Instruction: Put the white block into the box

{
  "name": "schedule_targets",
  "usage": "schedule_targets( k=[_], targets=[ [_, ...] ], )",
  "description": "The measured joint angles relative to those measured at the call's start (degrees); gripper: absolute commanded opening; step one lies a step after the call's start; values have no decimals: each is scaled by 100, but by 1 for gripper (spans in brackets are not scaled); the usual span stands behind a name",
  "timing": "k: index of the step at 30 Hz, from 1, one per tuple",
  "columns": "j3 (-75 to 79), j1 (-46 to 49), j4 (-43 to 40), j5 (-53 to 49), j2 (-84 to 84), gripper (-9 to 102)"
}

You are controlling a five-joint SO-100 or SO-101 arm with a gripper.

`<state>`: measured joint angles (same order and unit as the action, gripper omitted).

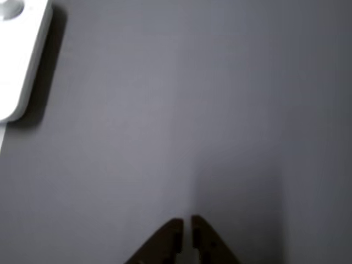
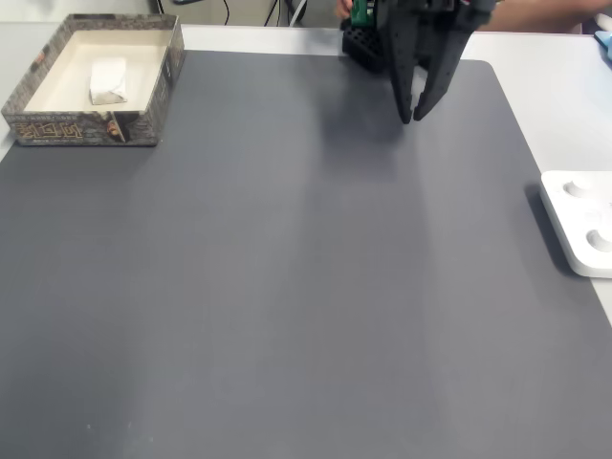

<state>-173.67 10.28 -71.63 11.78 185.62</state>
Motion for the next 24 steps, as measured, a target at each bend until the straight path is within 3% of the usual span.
schedule_targets(
  k=[17, 24],
  targets=[
    [-237, -343, -202, -202, 290, -2],
    [-237, -343, -378, -896, 290, -2]
  ],
)
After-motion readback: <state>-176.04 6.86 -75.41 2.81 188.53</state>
